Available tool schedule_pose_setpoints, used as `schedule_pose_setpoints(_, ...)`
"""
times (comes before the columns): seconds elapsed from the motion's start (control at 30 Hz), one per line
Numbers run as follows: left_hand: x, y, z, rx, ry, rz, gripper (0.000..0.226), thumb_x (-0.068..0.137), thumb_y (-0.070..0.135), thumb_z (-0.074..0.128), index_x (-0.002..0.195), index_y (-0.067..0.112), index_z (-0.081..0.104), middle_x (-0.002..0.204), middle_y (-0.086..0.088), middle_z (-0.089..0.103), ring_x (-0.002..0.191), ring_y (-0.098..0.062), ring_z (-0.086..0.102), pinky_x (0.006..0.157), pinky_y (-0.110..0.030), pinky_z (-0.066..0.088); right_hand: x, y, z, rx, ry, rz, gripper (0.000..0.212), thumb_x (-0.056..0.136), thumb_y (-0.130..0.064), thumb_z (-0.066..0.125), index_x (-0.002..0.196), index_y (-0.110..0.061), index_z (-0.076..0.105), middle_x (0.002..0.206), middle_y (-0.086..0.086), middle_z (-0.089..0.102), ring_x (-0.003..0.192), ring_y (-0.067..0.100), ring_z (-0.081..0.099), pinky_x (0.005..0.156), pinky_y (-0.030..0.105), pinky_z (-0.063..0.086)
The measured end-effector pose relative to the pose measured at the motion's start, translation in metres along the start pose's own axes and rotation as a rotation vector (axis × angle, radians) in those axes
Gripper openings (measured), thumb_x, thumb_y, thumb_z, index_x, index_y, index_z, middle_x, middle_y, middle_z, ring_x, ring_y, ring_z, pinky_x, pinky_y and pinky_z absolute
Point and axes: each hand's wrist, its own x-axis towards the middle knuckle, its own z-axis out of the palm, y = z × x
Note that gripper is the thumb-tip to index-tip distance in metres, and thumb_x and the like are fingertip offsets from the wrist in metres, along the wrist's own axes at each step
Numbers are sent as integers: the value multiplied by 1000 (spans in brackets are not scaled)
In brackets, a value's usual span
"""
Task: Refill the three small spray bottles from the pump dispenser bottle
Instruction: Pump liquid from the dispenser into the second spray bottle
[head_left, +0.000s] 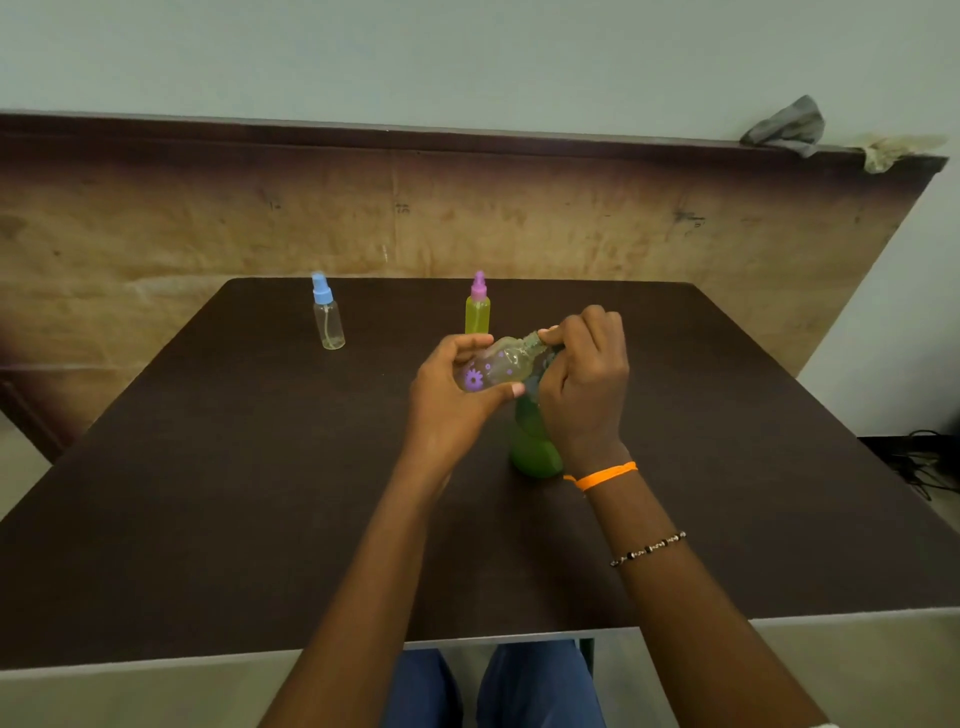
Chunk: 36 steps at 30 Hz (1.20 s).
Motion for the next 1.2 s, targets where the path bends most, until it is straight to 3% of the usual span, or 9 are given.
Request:
schedule_pose_setpoints(0.2, -3, 2, -2, -17, 30, 15, 46, 61, 4, 84, 99, 17, 63, 93, 9, 65, 82, -1, 62, 74, -17, 54, -10, 3, 4, -29, 38, 3, 26, 79, 7, 35, 64, 3, 56, 67, 16, 49, 68, 22, 35, 55, 34, 32)
schedule_pose_setpoints(0.47, -3, 4, -12, -68, -67, 13, 51, 68, -10, 73, 109, 18, 63, 104, 4, 68, 90, -1, 64, 77, -16, 52, 0, 2, 0, 8, 1, 46, 27, 76, 6, 32, 69, 3, 58, 71, 16, 50, 71, 24, 40, 59, 34, 37)
schedule_pose_setpoints(0.67, -7, -1, -15, -79, -88, 11, 52, 68, -16, 69, 110, 15, 63, 98, 7, 67, 83, 5, 63, 70, -11, 49, -14, 5, 4, -19, 42, -8, 27, 80, 7, 35, 69, 5, 59, 68, 17, 50, 69, 22, 36, 54, 37, 36)
schedule_pose_setpoints(1.0, -7, 1, -14, -112, -98, -3, 53, 67, -15, 70, 110, 16, 63, 103, 2, 68, 90, -4, 64, 72, -14, 51, -7, 2, -1, -11, 14, 2, 27, 78, 7, 34, 70, 4, 59, 71, 16, 51, 71, 22, 38, 58, 34, 37)
schedule_pose_setpoints(1.2, -8, 1, -16, -104, -98, -8, 52, 68, -14, 70, 110, 15, 63, 100, 2, 68, 88, -3, 63, 70, -13, 50, -12, 2, -3, 16, -35, -35, 13, 74, -2, 45, 71, 2, 57, 72, 15, 49, 70, 23, 38, 59, 36, 36)
